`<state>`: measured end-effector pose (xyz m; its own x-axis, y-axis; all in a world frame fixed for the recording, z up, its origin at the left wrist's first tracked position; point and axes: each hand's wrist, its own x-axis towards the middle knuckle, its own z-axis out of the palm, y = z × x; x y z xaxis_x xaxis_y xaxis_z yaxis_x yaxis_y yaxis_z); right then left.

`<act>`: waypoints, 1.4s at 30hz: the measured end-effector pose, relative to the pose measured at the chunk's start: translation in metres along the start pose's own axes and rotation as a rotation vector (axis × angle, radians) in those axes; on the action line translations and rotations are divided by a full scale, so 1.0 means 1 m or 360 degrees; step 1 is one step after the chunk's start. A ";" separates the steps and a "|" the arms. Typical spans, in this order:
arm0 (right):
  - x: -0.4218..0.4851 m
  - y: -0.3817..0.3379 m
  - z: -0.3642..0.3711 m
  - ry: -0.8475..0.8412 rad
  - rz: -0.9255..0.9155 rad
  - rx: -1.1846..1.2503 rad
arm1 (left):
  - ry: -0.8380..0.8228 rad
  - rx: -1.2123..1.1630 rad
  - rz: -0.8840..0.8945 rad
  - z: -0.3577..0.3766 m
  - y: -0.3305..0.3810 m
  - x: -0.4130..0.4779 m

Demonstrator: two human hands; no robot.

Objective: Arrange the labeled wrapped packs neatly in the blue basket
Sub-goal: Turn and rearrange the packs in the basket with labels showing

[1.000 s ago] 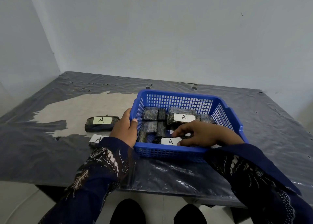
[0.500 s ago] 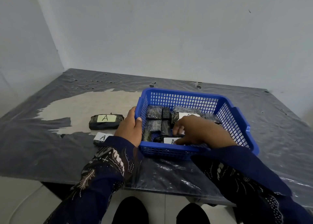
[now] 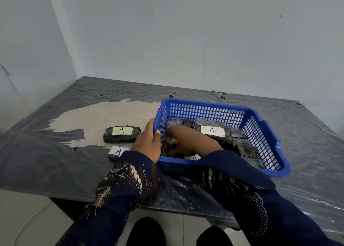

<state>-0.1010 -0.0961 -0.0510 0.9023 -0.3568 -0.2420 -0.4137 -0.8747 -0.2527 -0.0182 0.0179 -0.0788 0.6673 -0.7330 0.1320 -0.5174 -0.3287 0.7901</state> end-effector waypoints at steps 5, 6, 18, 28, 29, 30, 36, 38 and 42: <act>-0.009 0.018 0.004 0.0210 -0.0096 0.0562 | 0.0023 0.0003 -0.0028 0.001 0.002 -0.001; -0.010 0.020 0.005 0.0258 -0.0121 0.0659 | 0.0027 -0.0003 -0.0029 0.001 0.002 -0.001; -0.045 0.049 -0.018 0.0225 -0.0257 0.1490 | 0.0399 -0.0037 0.0501 -0.024 0.012 0.000; -0.070 0.050 -0.022 0.0359 -0.0299 0.1682 | -0.0093 0.0271 0.0645 -0.039 0.025 -0.005; -0.073 0.048 -0.020 0.0393 -0.0290 0.1644 | -0.0078 0.0112 0.0628 -0.040 0.028 -0.004; -0.076 0.045 -0.017 0.0420 -0.0288 0.1631 | -0.0066 -0.0057 0.0593 -0.041 0.031 -0.003; -0.095 0.026 0.000 0.0730 -0.0235 0.1369 | -0.0074 -0.0355 0.0481 -0.046 0.045 0.010; -0.104 0.030 0.011 0.0806 -0.0151 0.0884 | -0.0099 -0.0137 0.0513 -0.048 0.045 0.017; -0.122 0.032 0.036 0.0811 0.0104 0.0213 | -0.0275 0.0663 0.0646 -0.044 0.041 0.037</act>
<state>-0.2284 -0.0688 -0.0638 0.8049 -0.5525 0.2166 -0.4528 -0.8077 -0.3776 0.0092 0.0035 -0.0155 0.2943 -0.9233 0.2467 -0.9018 -0.1828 0.3915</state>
